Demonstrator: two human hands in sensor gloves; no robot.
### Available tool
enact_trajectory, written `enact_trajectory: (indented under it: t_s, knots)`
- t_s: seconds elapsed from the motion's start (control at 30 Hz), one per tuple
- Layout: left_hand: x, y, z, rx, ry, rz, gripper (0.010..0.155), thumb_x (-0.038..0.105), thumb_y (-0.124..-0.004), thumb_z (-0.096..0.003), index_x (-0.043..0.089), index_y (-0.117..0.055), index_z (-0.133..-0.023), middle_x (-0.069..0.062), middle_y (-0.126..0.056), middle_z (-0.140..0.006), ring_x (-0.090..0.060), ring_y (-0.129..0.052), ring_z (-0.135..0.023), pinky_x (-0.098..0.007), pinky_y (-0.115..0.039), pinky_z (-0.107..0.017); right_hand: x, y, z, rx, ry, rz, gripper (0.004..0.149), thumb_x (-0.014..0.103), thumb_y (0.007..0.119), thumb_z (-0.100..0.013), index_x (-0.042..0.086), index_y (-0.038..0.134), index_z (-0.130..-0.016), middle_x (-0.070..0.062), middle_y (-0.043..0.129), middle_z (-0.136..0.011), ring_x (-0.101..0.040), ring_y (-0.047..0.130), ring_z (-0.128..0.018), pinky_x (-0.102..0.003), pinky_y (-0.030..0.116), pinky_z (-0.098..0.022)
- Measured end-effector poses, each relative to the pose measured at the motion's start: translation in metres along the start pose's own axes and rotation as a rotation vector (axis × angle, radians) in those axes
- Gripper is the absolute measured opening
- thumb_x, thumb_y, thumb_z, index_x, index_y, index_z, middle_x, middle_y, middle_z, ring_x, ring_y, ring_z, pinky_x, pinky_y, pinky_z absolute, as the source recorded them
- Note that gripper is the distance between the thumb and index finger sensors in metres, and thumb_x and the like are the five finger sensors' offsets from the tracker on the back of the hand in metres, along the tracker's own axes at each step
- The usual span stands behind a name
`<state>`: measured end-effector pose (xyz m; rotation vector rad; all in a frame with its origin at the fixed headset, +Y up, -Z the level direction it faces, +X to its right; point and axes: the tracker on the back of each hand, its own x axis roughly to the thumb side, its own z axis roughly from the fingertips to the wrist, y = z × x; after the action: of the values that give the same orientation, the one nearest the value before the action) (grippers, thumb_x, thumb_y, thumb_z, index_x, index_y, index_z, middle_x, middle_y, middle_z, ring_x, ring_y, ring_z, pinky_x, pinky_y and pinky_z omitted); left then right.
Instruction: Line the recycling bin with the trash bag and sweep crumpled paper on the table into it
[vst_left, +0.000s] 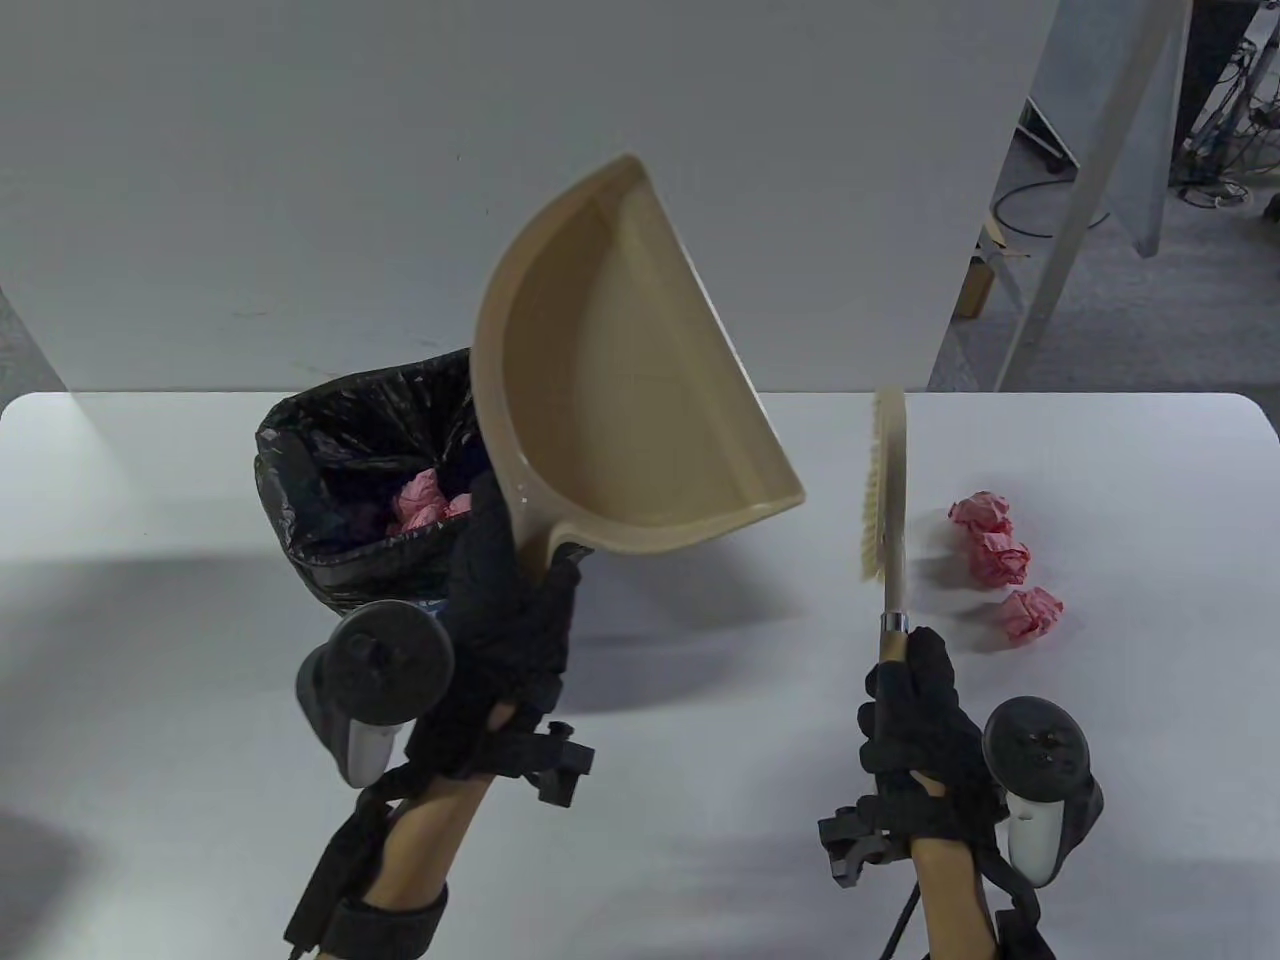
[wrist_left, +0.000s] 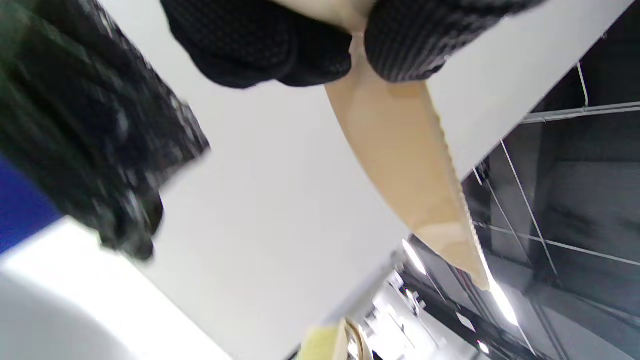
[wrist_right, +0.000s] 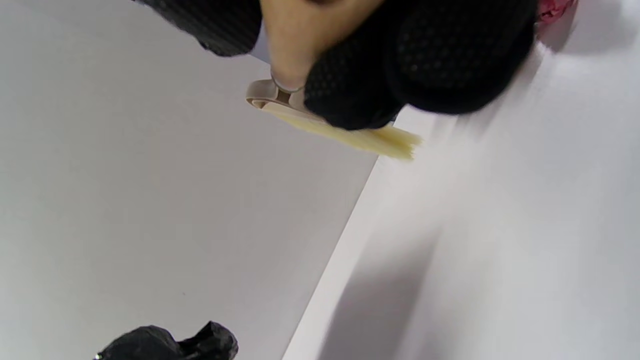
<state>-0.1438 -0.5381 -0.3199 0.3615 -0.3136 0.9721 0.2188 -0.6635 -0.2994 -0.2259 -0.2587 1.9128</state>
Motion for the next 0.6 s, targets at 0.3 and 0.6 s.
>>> enact_trajectory:
  t_s: [0.3, 0.6]
  knots:
    - [-0.055, -0.093, -0.002, -0.250, 0.162, 0.050, 0.083, 0.035, -0.074, -0.0607, 0.010, -0.020, -0.117, -0.014, -0.051, -0.115, -0.018, -0.085, -0.080, -0.037, -0.086, -0.054, 0.002, -0.014, 0.002, -0.063, -0.016, -0.060, 0.061, 0.027, 0.056, -0.064, -0.004, 0.033, -0.111, -0.030, 0.068, -0.094, -0.032, 0.088, -0.058, -0.045, 0.084, -0.040]
    - [-0.123, -0.137, 0.020, -0.452, 0.409, 0.056, 0.082, 0.030, -0.076, -0.0590, 0.006, -0.022, -0.116, -0.020, -0.052, -0.111, -0.023, -0.085, -0.076, -0.041, -0.086, -0.050, 0.009, -0.029, 0.007, -0.178, -0.045, 0.102, 0.061, 0.026, 0.060, -0.063, 0.000, 0.035, -0.112, -0.030, 0.067, -0.096, -0.034, 0.087, -0.061, -0.048, 0.082, -0.043]
